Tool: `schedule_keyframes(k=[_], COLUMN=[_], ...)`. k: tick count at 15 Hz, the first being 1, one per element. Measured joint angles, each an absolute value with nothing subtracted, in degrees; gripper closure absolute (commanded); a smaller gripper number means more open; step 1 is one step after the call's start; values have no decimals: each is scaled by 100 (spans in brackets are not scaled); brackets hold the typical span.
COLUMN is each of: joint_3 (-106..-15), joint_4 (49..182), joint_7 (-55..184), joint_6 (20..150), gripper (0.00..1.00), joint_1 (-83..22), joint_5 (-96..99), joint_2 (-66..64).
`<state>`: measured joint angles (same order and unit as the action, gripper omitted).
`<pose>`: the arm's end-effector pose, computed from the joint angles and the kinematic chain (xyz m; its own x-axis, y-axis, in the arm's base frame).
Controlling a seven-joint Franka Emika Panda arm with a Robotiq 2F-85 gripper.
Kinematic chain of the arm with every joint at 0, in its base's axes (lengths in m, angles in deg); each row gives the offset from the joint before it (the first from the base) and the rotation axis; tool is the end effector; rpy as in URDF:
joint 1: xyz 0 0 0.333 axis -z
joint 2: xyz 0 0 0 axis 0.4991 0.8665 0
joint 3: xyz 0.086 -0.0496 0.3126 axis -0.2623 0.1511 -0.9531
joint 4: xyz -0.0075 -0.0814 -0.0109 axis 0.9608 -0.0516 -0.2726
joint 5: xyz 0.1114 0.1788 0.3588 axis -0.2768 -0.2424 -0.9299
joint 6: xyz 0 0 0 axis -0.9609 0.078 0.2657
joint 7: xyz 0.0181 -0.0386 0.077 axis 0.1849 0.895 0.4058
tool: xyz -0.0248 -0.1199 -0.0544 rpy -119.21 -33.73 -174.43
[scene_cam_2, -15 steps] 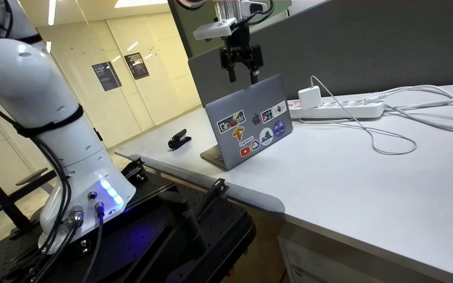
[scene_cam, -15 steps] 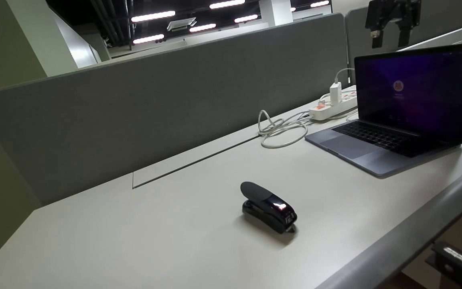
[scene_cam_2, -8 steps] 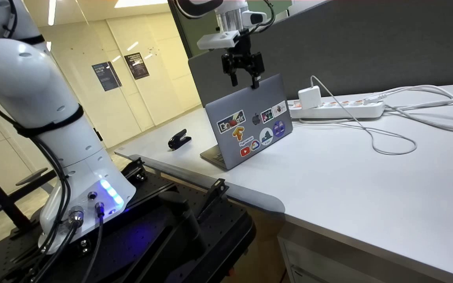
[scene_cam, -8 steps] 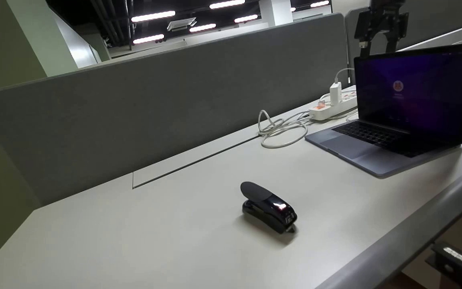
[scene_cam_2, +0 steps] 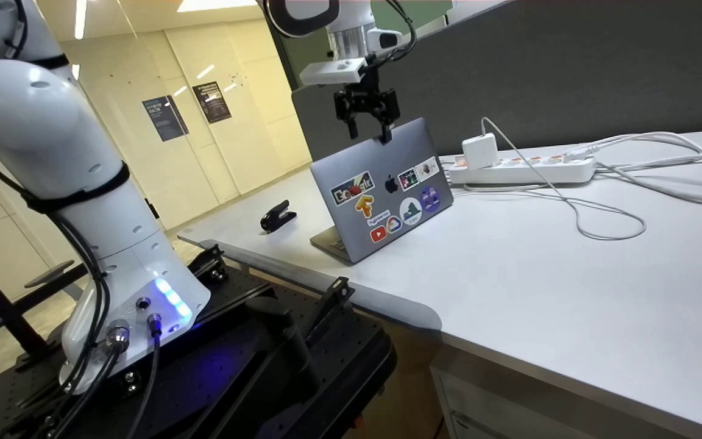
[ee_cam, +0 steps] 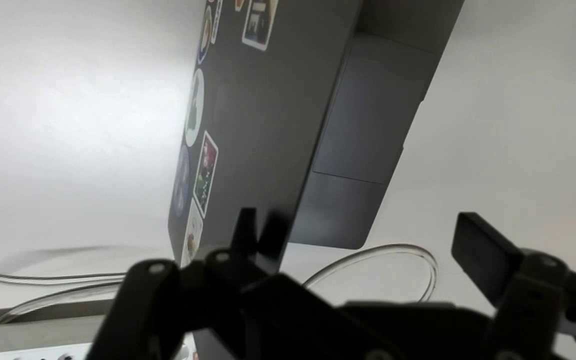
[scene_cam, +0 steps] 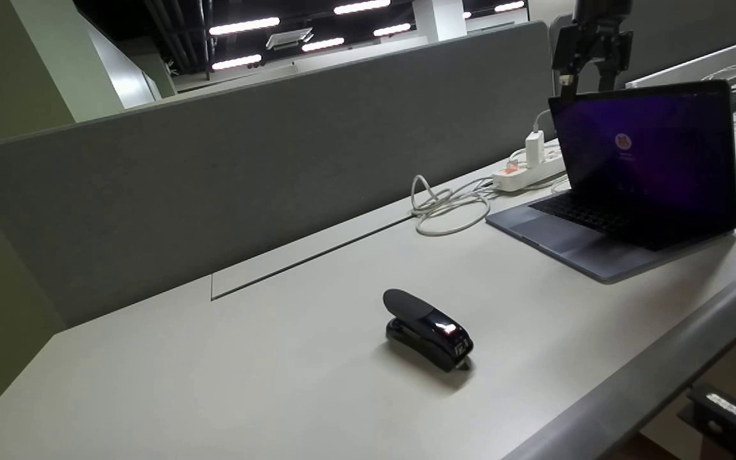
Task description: Close the laptop fully
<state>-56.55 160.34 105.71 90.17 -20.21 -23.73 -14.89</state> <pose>0.4888 -0.1464 0.2620 0.9941 0.0184 0.1066 0.0409 -0.9761 -0.2132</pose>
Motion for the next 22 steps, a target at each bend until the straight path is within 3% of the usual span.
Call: schedule_keyframes(k=[22], joint_3=[-6693], joint_4=[16229], joint_7=[10654], joint_6=[9973], gripper=[0], joint_1=[-2503], joint_5=[-2379], joint_2=[-359])
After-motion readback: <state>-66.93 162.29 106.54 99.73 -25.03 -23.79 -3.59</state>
